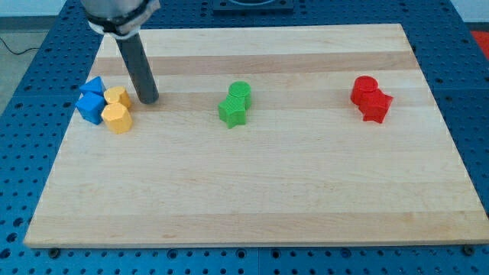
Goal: Slightly push the yellow blocks upwards of the board
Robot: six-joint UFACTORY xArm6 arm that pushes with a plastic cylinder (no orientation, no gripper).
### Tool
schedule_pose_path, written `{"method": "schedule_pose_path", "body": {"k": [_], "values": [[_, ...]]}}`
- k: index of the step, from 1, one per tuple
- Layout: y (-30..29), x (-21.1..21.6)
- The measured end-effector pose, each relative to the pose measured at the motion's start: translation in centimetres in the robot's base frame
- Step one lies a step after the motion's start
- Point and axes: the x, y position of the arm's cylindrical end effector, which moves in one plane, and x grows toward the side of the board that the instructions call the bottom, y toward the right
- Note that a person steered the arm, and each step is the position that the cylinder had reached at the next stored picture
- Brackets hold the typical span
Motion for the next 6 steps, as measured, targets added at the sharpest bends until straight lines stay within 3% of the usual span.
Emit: {"method": "schedule_pose_path", "body": {"k": [1, 2, 3, 4, 6], "values": [[1.5, 4.2], [-0.1, 8.7], [-4.2, 10.5], [-7.0, 9.2], [-7.1, 5.9]]}}
